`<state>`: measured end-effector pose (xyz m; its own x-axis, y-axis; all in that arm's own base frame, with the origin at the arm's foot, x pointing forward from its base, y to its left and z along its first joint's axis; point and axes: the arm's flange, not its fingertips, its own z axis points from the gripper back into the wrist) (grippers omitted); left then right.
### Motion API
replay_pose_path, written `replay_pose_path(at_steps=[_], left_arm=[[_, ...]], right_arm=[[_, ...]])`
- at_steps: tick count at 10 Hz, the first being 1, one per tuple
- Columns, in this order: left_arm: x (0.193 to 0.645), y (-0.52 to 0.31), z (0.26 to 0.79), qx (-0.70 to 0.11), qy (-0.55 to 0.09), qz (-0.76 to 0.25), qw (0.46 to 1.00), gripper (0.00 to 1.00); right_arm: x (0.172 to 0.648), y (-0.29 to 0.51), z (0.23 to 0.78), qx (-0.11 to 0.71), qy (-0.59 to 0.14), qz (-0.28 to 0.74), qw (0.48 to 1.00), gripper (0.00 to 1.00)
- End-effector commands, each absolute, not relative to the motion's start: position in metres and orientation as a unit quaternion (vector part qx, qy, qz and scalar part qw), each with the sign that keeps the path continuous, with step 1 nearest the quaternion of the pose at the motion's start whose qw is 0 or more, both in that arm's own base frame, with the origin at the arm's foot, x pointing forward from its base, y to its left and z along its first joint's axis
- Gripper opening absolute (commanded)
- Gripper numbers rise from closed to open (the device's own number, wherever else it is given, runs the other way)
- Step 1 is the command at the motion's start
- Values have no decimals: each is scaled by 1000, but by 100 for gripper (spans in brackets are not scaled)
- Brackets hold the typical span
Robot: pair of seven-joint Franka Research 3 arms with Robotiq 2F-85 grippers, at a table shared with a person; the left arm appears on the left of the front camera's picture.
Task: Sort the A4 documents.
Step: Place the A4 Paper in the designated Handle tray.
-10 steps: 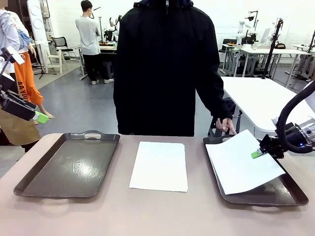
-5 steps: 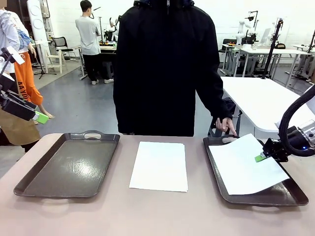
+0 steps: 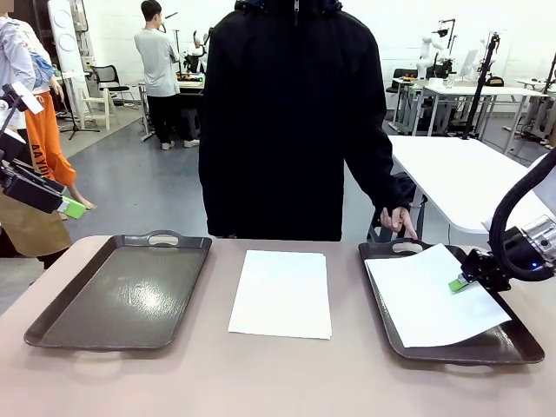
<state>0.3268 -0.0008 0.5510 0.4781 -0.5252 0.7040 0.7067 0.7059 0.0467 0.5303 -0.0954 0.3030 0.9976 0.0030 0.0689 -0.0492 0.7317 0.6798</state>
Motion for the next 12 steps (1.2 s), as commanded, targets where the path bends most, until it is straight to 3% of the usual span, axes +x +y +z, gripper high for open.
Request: replay_pose_path(at_steps=[1,2,3,4,5,6,7,8,12], left_arm=[[327,0,551,-129,-361,-366,848,100],[327,0,551,-129,-361,-366,848,100],[327,0,551,-129,-361,-366,848,100],[327,0,551,-129,-361,-366,848,100],[327,0,551,-129,-361,-366,848,100],[327,0,551,-129,-361,-366,848,100],[327,0,551,-129,-361,-366,848,100],[327,0,551,-129,-361,-366,848,100],[327,0,551,-129,-361,-366,848,100]], right_arm=[[522,-87,308,328,-33,7,944,25],[520,-85,311,313,-35,7,949,58],[519,-85,313,295,-38,4,955,44],[519,-85,315,290,-39,3,956,77],[519,-85,317,282,-36,4,959,64],[518,-85,321,265,-36,3,963,97],[517,-86,324,252,-38,1,967,83],[516,-87,328,253,-42,1,966,100],[516,-86,332,260,-43,7,964,100]])
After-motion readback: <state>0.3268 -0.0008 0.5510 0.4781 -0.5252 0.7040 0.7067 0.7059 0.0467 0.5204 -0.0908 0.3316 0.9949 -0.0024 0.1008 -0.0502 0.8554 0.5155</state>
